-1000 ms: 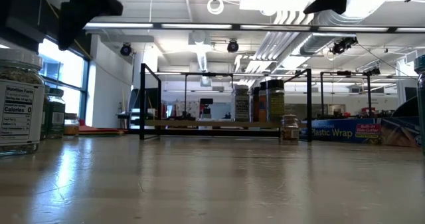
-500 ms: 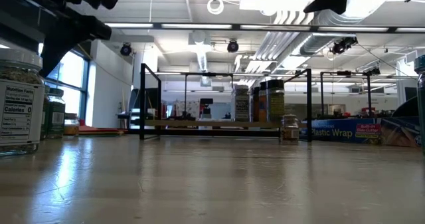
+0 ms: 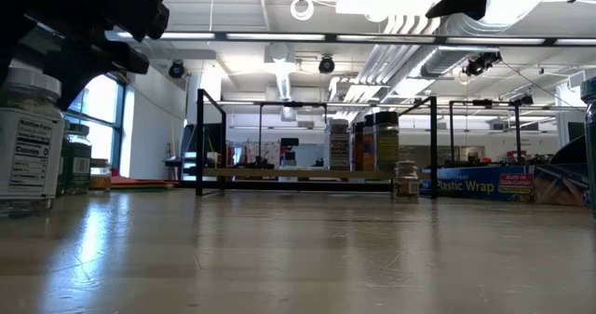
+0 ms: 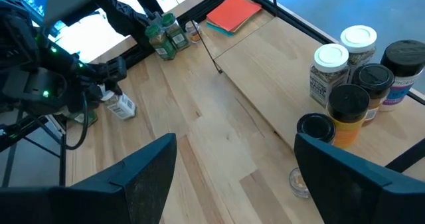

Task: Shelf spices
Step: Put the right white seasoning bottle on the shelf aligned with the other white seasoning bottles

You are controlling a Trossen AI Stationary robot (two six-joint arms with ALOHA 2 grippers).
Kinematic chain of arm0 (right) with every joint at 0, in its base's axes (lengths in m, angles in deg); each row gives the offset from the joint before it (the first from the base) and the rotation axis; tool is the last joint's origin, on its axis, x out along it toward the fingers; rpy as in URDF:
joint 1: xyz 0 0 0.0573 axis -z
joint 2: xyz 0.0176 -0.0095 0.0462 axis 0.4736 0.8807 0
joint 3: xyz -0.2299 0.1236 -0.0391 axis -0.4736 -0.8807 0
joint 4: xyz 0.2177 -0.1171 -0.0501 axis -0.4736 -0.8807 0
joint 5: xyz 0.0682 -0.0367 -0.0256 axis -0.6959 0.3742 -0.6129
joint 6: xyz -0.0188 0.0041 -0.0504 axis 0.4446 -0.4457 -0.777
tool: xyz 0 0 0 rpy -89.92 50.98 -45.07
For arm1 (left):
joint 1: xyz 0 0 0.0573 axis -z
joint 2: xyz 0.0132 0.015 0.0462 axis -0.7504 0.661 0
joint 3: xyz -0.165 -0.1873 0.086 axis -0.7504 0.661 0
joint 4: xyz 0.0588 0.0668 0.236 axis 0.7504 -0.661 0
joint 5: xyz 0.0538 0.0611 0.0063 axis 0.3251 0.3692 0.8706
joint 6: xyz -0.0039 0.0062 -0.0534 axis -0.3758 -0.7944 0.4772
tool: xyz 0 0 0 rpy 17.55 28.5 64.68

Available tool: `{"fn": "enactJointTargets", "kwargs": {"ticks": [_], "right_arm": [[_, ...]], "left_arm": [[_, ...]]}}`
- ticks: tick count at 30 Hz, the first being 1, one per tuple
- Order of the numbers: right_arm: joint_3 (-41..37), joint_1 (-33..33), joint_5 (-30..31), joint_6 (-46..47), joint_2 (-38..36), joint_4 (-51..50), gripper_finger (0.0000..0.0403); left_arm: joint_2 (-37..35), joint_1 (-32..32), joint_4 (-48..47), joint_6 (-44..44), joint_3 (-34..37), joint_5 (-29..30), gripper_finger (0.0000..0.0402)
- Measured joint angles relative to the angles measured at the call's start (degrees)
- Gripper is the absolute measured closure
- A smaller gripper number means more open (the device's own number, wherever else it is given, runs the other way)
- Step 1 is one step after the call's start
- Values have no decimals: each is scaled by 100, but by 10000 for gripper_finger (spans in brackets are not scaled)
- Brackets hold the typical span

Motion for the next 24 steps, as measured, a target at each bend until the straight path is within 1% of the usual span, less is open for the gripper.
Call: {"fn": "enactJointTargets", "kwargs": {"ticks": [2, 5, 8, 11, 13, 17, 21, 24], "right_arm": [[0, 0, 2, 0, 1, -1, 102], [0, -1, 3, 0, 1, -1, 102], [0, -2, 3, -9, -5, -1, 102], [0, 0, 7, -11, -17, -1, 102], [0, 0, 2, -47, -31, -1, 102], [0, -2, -26, -60, -93, -97, 102], [0, 0, -44, -56, -228, -476, 102], [0, -1, -46, -44, -367, -826, 102]], "left_arm": [[16, -49, -1, 0, -86, -100, 211], [30, -263, 16, -2, -530, -151, 211], [60, -705, 48, 16, -1163, -10, 211], [304, -1295, 28, 118, -1884, 119, 211], [629, -1726, 24, 130, -2423, 142, 211], [1547, -2408, -24, -94, -3563, 188, 211], [2481, -2841, -186, -233, -4678, 262, 211], [3029, -3061, -314, -259, -5353, 361, 211]]}}
